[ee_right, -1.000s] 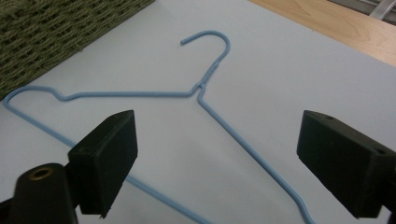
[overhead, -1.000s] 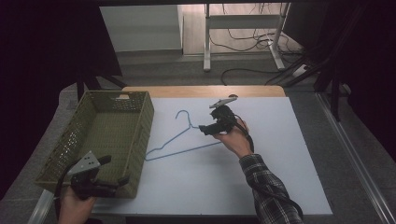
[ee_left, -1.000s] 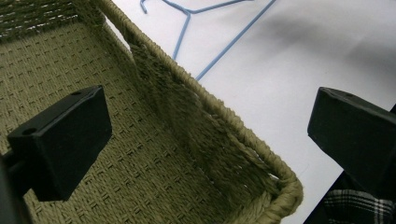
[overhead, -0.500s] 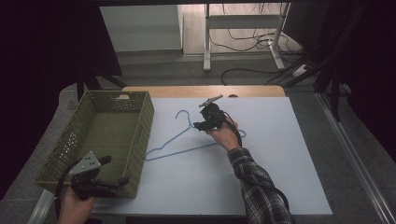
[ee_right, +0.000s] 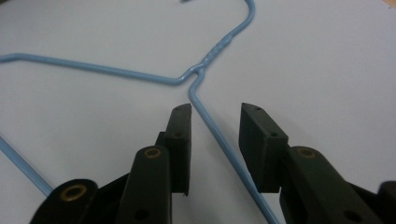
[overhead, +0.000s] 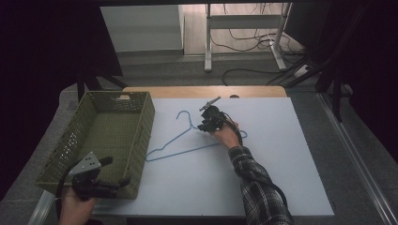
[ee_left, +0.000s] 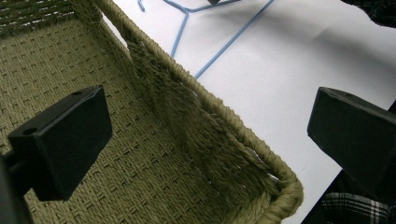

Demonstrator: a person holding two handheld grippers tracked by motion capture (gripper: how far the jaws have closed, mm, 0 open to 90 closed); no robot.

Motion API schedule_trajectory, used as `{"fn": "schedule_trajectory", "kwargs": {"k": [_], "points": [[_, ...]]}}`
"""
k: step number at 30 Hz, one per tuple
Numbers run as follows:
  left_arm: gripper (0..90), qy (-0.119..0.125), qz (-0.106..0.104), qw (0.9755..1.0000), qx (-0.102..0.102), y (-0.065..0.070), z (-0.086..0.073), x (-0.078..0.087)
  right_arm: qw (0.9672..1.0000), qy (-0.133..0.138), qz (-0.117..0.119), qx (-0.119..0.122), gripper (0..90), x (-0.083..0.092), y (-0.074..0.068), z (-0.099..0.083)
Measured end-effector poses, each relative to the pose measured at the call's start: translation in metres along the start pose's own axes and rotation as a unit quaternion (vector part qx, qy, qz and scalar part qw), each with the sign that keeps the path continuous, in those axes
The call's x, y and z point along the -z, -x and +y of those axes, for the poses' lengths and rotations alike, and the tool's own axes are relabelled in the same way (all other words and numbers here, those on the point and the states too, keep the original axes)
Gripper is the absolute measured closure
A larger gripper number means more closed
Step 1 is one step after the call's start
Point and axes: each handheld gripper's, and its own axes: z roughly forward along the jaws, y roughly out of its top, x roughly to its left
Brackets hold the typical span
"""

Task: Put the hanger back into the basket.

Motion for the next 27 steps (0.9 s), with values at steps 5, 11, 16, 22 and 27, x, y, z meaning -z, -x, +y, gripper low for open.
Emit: {"fn": "schedule_trajectory", "kwargs": {"k": [5, 11, 16, 22, 27], "points": [[0.3, -0.001, -0.004, 1.0, 0.006, 0.0, 0.001, 0.0, 0.9994, -0.009, 0.006, 0.034, 71.6, -0.005, 0.005, -0.001], [0.9, 0.0, -0.018, 0.9997, 0.018, 0.002, 0.003, 0.0, 0.9979, -0.014, 0.025, 0.057, 78.5, -0.01, 0.013, -0.001], [0.9, -0.001, -0.02, 0.9996, 0.018, 0.005, 0.007, -0.002, 0.9952, -0.019, 0.054, 0.079, 84.5, -0.013, 0.019, 0.0], [0.4, -0.008, -0.021, 0.9997, -0.004, 0.016, 0.02, -0.006, 0.9906, -0.019, 0.062, 0.12, 86.0, -0.012, 0.02, 0.0], [2.4, -0.01, -0.023, 0.9995, -0.02, 0.03, 0.042, -0.013, 0.9888, -0.006, 0.061, 0.136, 86.4, -0.004, 0.019, -0.001]]}}
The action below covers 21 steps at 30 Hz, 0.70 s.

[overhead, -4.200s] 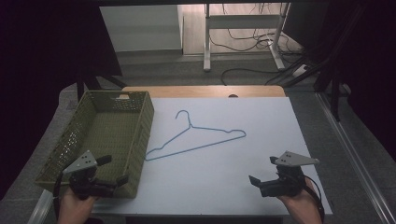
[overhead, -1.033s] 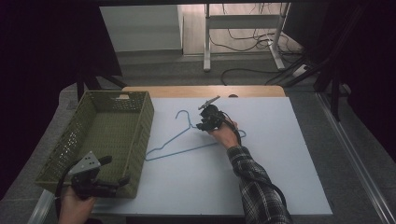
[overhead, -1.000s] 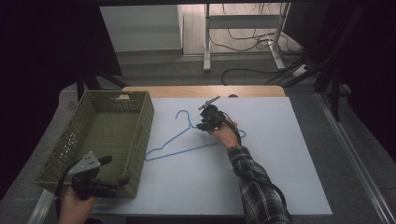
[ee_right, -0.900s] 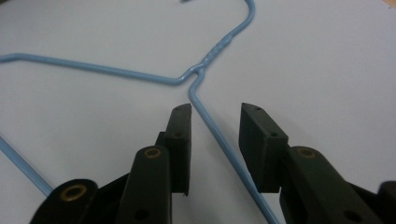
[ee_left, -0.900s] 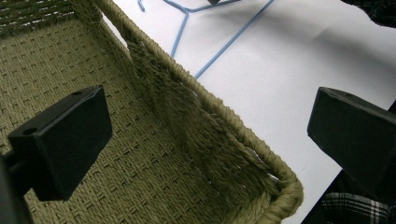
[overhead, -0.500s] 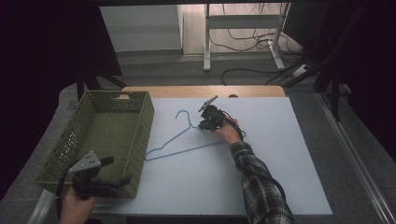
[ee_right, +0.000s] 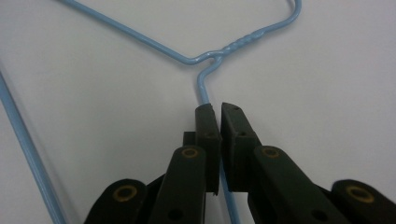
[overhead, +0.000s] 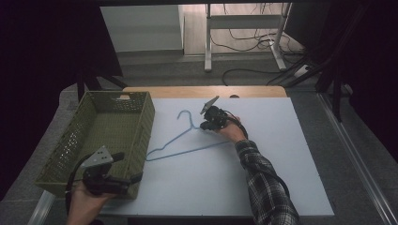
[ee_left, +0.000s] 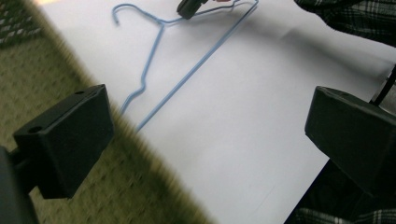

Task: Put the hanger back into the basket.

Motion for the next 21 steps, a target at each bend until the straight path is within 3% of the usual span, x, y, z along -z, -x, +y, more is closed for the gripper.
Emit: {"fn": "schedule_trajectory", "kwargs": {"k": [3, 7, 11, 15, 21], "points": [[3.5, -0.014, -0.002, 0.9997, -0.021, 0.01, 0.018, -0.009, 0.9999, 0.01, -0.001, 0.0, 86.5, 0.009, -0.002, 0.002], [4.9, -0.031, -0.008, 0.9991, -0.027, 0.015, 0.043, -0.03, 0.9998, 0.022, -0.002, 0.005, 86.7, 0.021, -0.005, 0.005], [6.9, -0.038, 0.004, 0.9991, -0.018, 0.008, 0.066, -0.057, 0.9995, 0.032, -0.003, 0.008, 86.8, 0.031, -0.008, 0.006], [7.9, -0.049, 0.013, 0.9987, 0.011, 0.001, 0.085, -0.082, 0.9993, 0.036, -0.003, 0.012, 86.8, 0.037, -0.01, 0.007], [10.9, -0.069, 0.041, 0.9967, 0.012, 0.0, 0.104, -0.121, 0.9991, 0.041, -0.003, 0.012, 86.9, 0.042, -0.013, 0.007]]}}
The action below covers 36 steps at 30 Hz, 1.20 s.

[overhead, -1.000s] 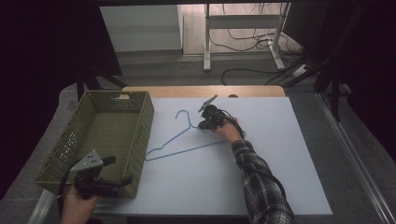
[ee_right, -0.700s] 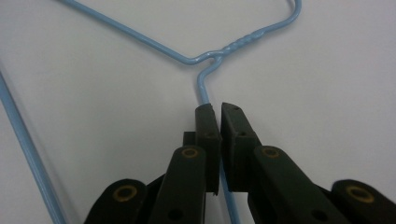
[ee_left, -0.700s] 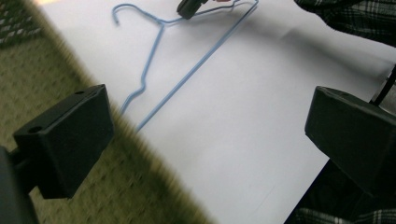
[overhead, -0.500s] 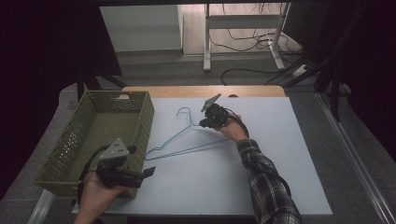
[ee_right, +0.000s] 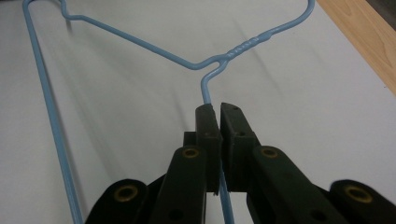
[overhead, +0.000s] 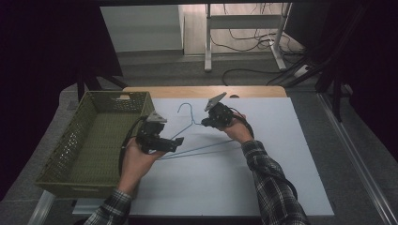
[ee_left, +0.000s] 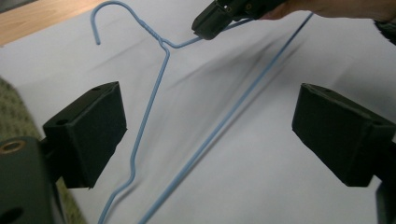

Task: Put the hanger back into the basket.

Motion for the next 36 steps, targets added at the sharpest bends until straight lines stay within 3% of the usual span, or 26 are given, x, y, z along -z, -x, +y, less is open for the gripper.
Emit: {"fn": "schedule_trajectory", "kwargs": {"k": [4, 8, 16, 18, 21, 25, 27, 34, 36], "points": [[18.5, -0.011, 0.036, 0.9993, -0.01, -0.008, 0.006, -0.031, 1.0, 0.004, -0.001, -0.001, 86.9, 0.002, -0.002, 0.0], [29.1, -0.023, 0.028, 0.9993, 0.008, -0.024, 0.003, -0.065, 1.0, 0.006, -0.001, -0.003, 86.9, 0.004, -0.002, 0.0], [40.8, -0.059, 0.023, 0.9979, -0.007, -0.041, -0.006, -0.106, 0.9999, 0.012, -0.003, -0.002, 86.9, 0.006, -0.004, 0.001], [44.0, -0.063, 0.033, 0.9974, -0.008, -0.043, -0.008, -0.111, 0.9999, 0.012, -0.003, -0.002, 86.9, 0.007, -0.004, 0.001], [51.8, -0.065, 0.031, 0.9973, -0.007, -0.048, -0.009, -0.113, 0.9999, 0.012, -0.003, 0.0, 86.9, 0.008, -0.004, 0.002], [62.6, -0.075, 0.012, 0.9969, -0.022, -0.05, -0.008, -0.116, 0.9999, 0.014, -0.004, -0.003, 86.9, 0.008, -0.004, 0.002], [62.8, -0.079, 0.014, 0.9964, -0.027, -0.05, -0.008, -0.117, 0.9999, 0.015, -0.003, -0.003, 86.9, 0.008, -0.004, 0.002], [80.3, -0.074, 0.004, 0.9961, -0.047, -0.049, -0.008, -0.119, 0.9999, 0.017, -0.003, -0.003, 86.8, 0.009, -0.004, 0.003], [81.1, -0.071, 0.003, 0.996, -0.054, -0.048, -0.008, -0.118, 0.9999, 0.014, -0.004, -0.005, 86.7, 0.009, -0.004, 0.003]]}}
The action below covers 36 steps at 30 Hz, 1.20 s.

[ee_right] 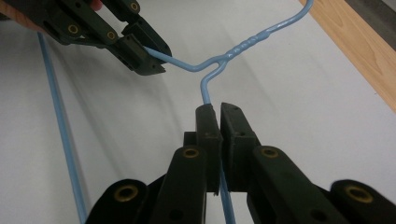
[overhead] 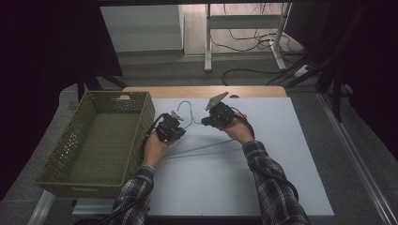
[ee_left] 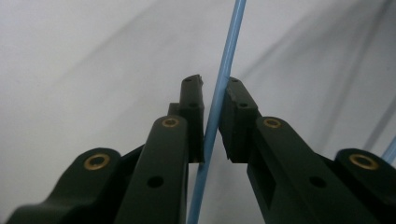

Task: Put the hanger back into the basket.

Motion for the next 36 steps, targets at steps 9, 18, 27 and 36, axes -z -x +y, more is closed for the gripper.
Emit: {"fn": "schedule_trajectory", "kwargs": {"k": [9, 18, 27, 36], "points": [[87.1, 0.031, -0.104, 0.9935, 0.033, -0.004, 0.004, 0.011, 0.9998, 0.008, -0.016, -0.009, 89.6, 0.018, 0.003, -0.001], [87.1, 0.078, -0.153, 0.9836, 0.056, 0.006, 0.003, 0.025, 0.9948, 0.058, -0.018, -0.082, 64.7, 0.044, -0.005, 0.014], [87.0, 0.093, -0.157, 0.9817, 0.052, 0.021, -0.001, 0.033, 0.9812, 0.086, -0.018, -0.172, 60.6, 0.033, -0.014, 0.033], [82.2, 0.104, -0.155, 0.9807, 0.059, 0.032, -0.002, 0.042, 0.9731, 0.089, -0.003, -0.212, 85.6, 0.033, -0.025, 0.036]]}}
